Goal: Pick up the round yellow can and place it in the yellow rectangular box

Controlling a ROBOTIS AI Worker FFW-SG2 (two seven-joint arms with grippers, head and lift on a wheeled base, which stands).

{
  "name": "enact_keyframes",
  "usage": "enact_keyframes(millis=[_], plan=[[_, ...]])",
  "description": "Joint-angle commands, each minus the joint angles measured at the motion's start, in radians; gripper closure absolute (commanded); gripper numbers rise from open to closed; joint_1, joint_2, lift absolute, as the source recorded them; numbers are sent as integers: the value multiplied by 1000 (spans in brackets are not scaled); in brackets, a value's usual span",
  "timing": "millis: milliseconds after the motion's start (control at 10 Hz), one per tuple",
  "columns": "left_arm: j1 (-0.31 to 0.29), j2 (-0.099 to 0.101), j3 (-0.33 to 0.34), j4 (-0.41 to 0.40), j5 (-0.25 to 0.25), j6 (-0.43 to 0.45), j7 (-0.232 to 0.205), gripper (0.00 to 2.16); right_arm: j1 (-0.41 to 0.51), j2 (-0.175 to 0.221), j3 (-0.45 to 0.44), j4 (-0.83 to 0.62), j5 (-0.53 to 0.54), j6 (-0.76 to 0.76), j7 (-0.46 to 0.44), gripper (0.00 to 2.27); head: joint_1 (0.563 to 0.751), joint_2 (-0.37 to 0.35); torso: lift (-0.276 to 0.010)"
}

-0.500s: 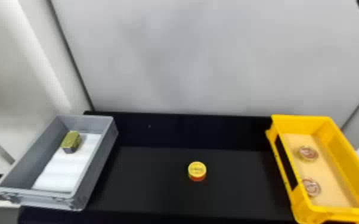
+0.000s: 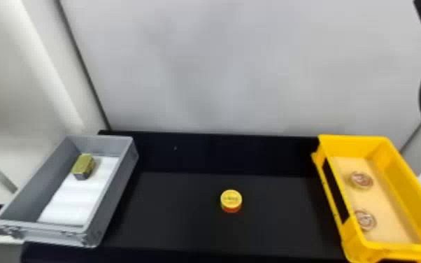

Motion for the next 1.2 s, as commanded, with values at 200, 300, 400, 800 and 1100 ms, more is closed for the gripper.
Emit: enact_keyframes(millis=[200,300,400,800,1100], plan=[[1,-16,18,7,7,-18,-19,242,13,0,-29,-11,22,-32,37,127,694,54,0],[7,-16,16,5,21,-21,-19,243,18,0,-45,-24,3,-21,49,128,694,54,0],[15,-16,21,2,51,-10,-24,226,19,4,-65,-40,-20,29,70,130,694,54,0],[45,-34,92,-144,260,493,-62,113,-94,92,-217,-85,-234,697,178,145,694,54,0],[54,-45,104,-144,231,679,-113,119,-199,36,-140,127,-353,1047,291,93,694,54,0]])
